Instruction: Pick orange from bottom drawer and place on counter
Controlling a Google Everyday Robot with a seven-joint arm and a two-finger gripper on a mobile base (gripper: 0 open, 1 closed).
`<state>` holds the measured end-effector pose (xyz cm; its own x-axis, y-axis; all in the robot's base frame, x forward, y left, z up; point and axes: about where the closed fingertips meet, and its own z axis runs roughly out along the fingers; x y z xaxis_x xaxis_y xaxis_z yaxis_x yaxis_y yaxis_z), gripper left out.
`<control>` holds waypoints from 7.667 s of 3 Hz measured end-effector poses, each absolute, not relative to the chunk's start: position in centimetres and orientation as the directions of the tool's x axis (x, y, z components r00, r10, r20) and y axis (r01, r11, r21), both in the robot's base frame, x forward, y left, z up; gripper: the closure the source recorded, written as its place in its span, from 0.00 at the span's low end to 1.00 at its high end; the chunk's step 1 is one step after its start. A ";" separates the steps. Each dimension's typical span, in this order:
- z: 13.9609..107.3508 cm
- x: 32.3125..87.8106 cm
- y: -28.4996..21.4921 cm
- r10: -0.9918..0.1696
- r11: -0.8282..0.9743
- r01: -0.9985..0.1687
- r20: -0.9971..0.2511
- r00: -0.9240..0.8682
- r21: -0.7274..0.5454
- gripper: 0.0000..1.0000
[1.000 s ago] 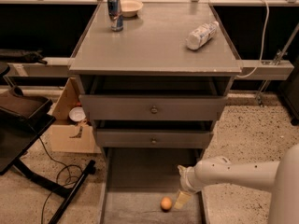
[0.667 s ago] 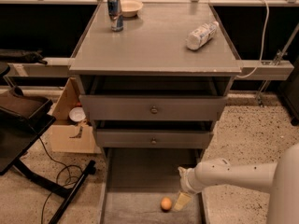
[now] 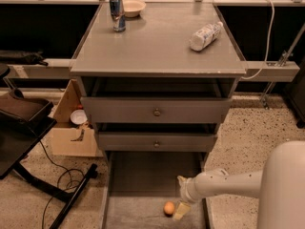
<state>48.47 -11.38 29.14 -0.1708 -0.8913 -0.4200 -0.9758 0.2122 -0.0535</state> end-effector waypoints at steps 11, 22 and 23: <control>57.0 53.8 -11.8 -0.825 -0.114 -0.935 -0.492 0.277 -0.334 1.00; 81.6 84.8 4.3 -0.595 0.144 -0.937 -0.784 0.175 -0.319 1.00; 82.2 84.8 4.4 -0.595 0.144 -0.937 -0.784 0.175 -0.319 0.82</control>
Offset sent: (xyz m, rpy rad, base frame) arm 0.0284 0.0341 -0.1377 0.0715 -0.0385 0.0824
